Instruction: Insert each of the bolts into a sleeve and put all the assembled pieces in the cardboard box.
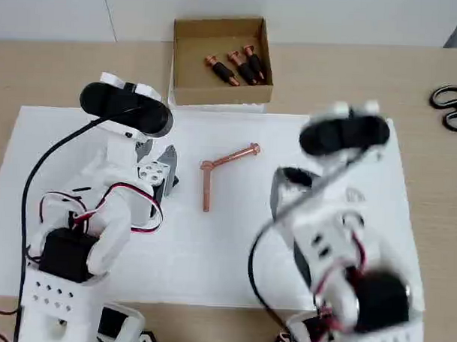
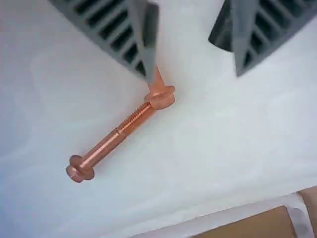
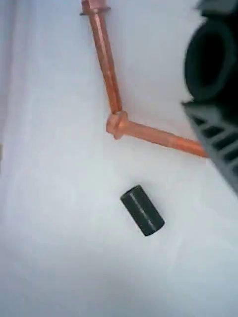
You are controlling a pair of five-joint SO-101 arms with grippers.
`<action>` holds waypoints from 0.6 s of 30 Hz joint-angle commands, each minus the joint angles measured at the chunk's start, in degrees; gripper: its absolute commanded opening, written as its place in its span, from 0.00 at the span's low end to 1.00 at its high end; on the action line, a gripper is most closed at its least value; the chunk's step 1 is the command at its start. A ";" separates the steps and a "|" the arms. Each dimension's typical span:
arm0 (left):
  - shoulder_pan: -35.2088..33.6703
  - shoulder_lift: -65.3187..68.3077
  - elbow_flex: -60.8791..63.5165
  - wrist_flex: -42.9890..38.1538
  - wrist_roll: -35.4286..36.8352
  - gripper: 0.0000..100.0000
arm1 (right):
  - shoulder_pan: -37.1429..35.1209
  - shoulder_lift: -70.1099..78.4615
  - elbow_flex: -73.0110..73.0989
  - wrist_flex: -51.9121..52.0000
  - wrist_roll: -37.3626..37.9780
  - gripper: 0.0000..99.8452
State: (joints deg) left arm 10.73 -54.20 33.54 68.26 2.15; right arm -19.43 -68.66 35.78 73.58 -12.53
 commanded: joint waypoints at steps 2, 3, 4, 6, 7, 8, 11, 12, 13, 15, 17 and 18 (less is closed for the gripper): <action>0.62 -0.44 -0.22 0.18 -0.18 0.10 | 2.15 -19.03 17.49 -10.77 6.86 0.01; 1.23 -0.44 -0.22 0.35 -0.18 0.10 | 3.30 -23.16 21.01 -14.11 8.70 0.00; 1.85 -0.44 -0.22 0.44 -0.18 0.10 | 4.70 -27.21 24.35 -17.63 10.29 0.00; 3.69 -0.26 -0.13 0.44 -0.18 0.10 | 7.52 -34.86 30.95 -24.04 13.45 0.00; 4.40 0.53 -0.22 0.44 -0.18 0.10 | 8.66 -36.44 33.58 -26.51 15.21 0.00; 4.84 2.11 -0.66 0.53 -0.18 0.10 | 9.80 -35.91 35.25 -28.35 16.18 0.00; 4.92 10.02 -2.59 2.11 -0.18 0.10 | 11.74 -33.36 35.52 -31.52 15.38 0.00; 4.92 13.27 -4.35 3.43 -0.18 0.10 | 11.74 -33.36 35.60 -32.57 15.12 0.00; 4.92 16.44 -6.99 5.10 -0.18 0.10 | 11.74 -33.36 35.69 -33.01 15.12 0.00; 4.84 22.77 -13.76 8.97 -0.18 0.10 | 11.91 -33.27 36.13 -33.10 15.12 0.00; 4.75 28.66 -21.58 12.13 -0.18 0.10 | 12.09 -33.36 37.63 -33.10 15.12 0.00; 4.75 31.56 -25.36 13.54 -0.18 0.10 | 12.09 -33.36 38.51 -33.10 15.12 0.00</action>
State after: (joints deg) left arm 15.38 -29.49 20.00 78.29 1.98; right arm -7.74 -101.54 73.58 41.85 2.42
